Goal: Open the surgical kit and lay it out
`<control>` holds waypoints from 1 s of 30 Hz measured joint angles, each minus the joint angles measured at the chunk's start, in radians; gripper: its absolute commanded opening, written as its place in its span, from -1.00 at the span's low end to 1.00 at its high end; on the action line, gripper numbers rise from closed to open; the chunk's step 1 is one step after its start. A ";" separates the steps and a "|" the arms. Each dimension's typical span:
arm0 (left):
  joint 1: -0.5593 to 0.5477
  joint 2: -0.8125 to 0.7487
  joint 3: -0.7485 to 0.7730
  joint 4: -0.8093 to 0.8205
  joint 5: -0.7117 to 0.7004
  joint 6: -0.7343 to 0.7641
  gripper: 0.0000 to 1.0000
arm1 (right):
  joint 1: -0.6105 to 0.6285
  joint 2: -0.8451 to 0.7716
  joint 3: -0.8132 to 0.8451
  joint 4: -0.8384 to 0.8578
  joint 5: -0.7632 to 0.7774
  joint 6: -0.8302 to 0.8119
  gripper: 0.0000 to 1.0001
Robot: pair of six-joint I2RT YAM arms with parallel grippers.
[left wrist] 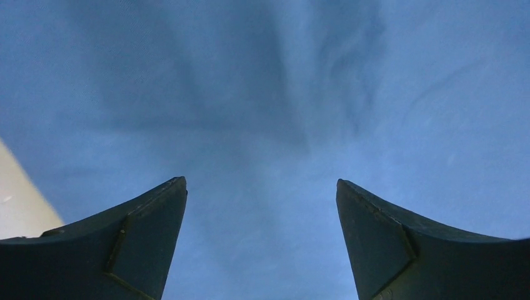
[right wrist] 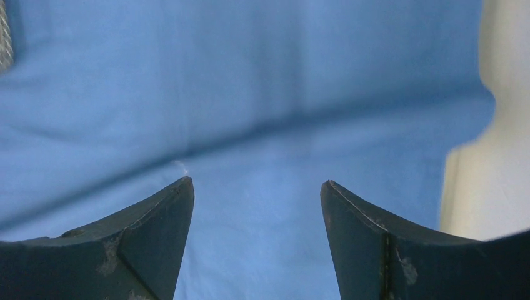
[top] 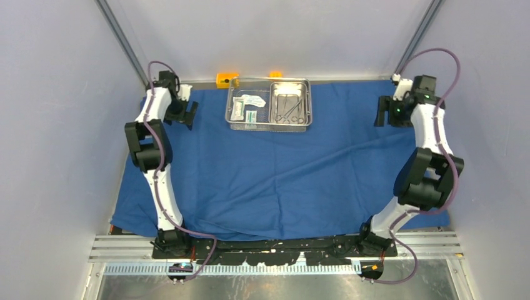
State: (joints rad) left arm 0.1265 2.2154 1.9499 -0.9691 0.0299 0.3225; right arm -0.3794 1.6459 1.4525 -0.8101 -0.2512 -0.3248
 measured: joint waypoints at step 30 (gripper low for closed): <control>-0.165 0.352 0.453 -0.110 0.058 -0.156 -1.00 | 0.212 0.709 0.528 0.189 0.048 0.411 0.49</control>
State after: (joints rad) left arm -0.0387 2.5675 2.4031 -1.0790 0.0879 0.1661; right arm -0.1669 2.3547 1.9800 -0.6209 -0.2028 0.0860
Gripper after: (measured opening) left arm 0.015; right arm 0.746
